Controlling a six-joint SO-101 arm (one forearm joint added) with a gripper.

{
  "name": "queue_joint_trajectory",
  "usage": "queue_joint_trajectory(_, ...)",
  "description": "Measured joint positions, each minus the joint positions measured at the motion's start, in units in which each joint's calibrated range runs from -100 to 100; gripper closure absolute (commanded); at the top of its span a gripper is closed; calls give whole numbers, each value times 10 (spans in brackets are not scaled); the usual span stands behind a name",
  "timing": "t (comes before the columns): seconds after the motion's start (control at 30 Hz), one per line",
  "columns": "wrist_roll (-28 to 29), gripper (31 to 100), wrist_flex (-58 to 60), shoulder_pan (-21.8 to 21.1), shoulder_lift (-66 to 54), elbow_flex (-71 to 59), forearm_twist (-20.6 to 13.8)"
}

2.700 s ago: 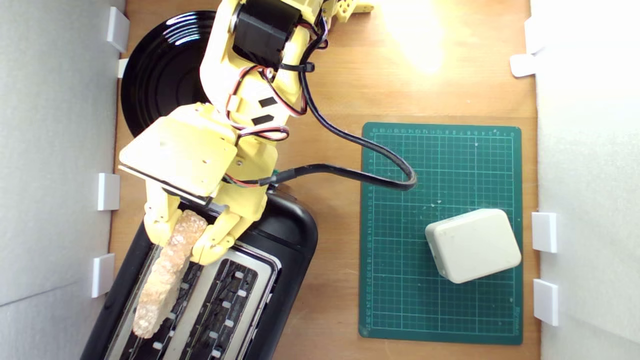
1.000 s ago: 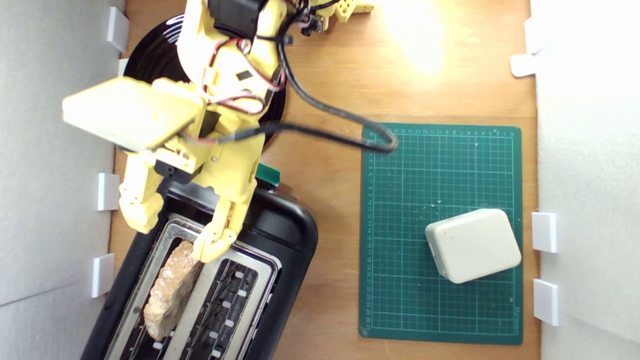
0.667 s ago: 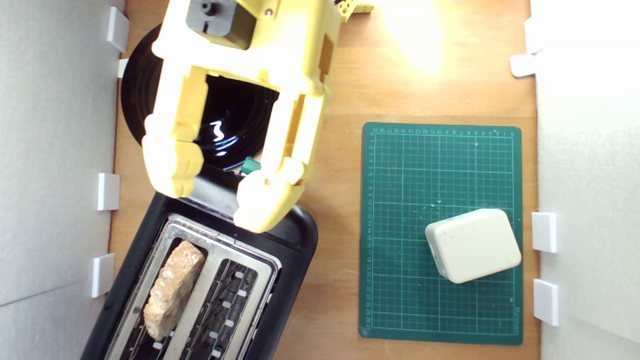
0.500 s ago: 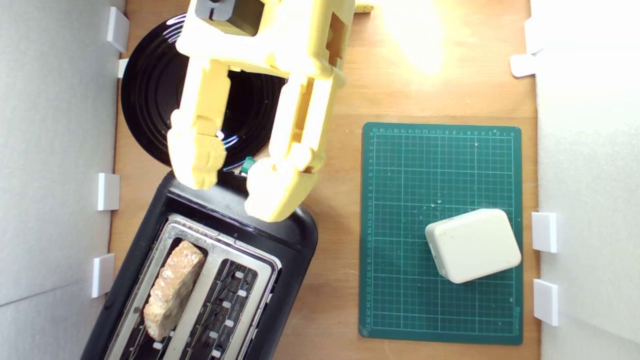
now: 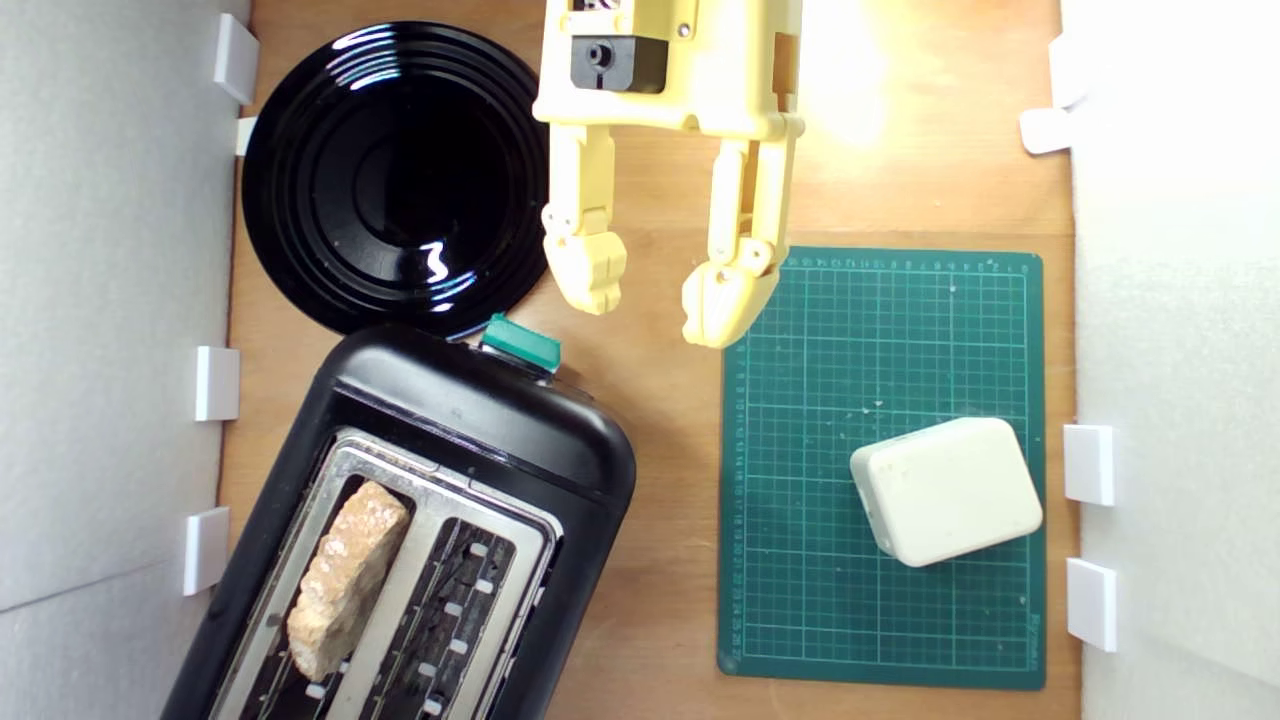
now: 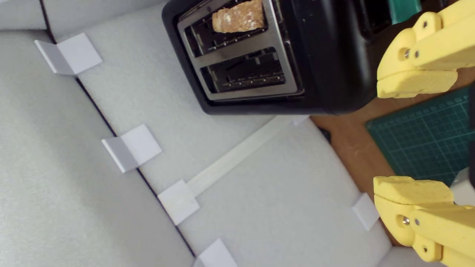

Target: Pick bread and place in toaster

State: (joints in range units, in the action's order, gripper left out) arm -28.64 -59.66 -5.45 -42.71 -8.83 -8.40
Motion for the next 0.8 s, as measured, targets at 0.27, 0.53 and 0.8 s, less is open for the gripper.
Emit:
queue_joint_trajectory(0.27, 0, 700, 0, -33, -134, -218, 0)
queue_joint_trajectory(0.53, 0, 799, 0, -68, -255, -411, 0)
queue_joint_trajectory(0.8, -12, 853, 1, -76, -390, -623, 0)
